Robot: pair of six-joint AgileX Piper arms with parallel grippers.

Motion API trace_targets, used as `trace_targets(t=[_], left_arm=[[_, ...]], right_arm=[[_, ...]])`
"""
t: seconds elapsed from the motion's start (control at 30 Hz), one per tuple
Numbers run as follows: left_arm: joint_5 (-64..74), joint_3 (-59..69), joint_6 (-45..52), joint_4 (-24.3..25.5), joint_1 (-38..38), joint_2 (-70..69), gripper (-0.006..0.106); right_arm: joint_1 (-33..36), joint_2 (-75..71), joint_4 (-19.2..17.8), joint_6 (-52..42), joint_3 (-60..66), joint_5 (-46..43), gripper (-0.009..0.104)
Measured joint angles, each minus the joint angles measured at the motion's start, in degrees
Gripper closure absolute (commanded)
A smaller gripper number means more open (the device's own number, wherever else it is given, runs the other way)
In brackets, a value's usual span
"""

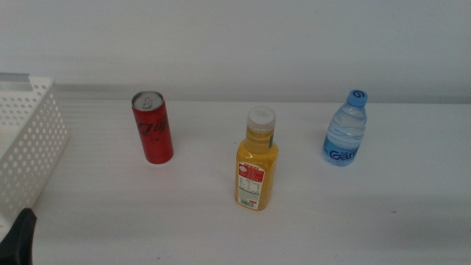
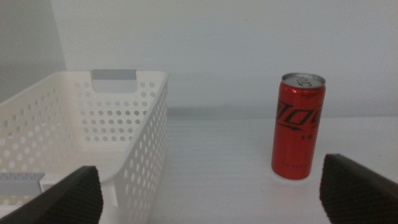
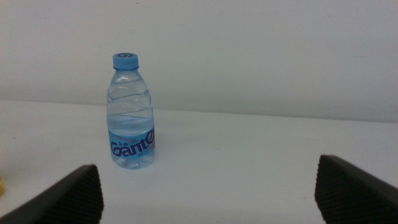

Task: Use arms to grab the bottles and put them into the dustbin to the left of the table.

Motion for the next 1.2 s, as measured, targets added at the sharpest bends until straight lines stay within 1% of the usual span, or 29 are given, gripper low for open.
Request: trace_targets(t=[0.43,0.57,0.67,0.77,0.93,1.2], left_arm=[[-3.1,0.0,0.0,0.0,-0.1,0.0,0.007],[-5.8,0.0,0.0,0.0,-2.4,1.9,0.007],[-7.8,0.0,0.0,0.0,-5.4,5.8,0.007],[-11.0,0.0,0.0,0.0,-9.2,11.4,0.007],[-22.3,0.0,0.0,0.0,-14.0,25.1,0.007],[-44.2,0.0,0.6,0.0,-16.5,50.0,0.007]], right_arm=[[0.0,0.0,0.0,0.0,0.0,0.0,0.004],[0.0,0.0,0.0,0.0,0.0,0.0,0.004],[0.0,0.0,0.0,0.0,0.0,0.0,0.004],[0.0,0.0,0.0,0.0,0.0,0.0,0.004],[0.0,0.0,0.0,0.0,0.0,0.0,0.004],[0.0,0.0,0.0,0.0,0.0,0.0,0.004]])
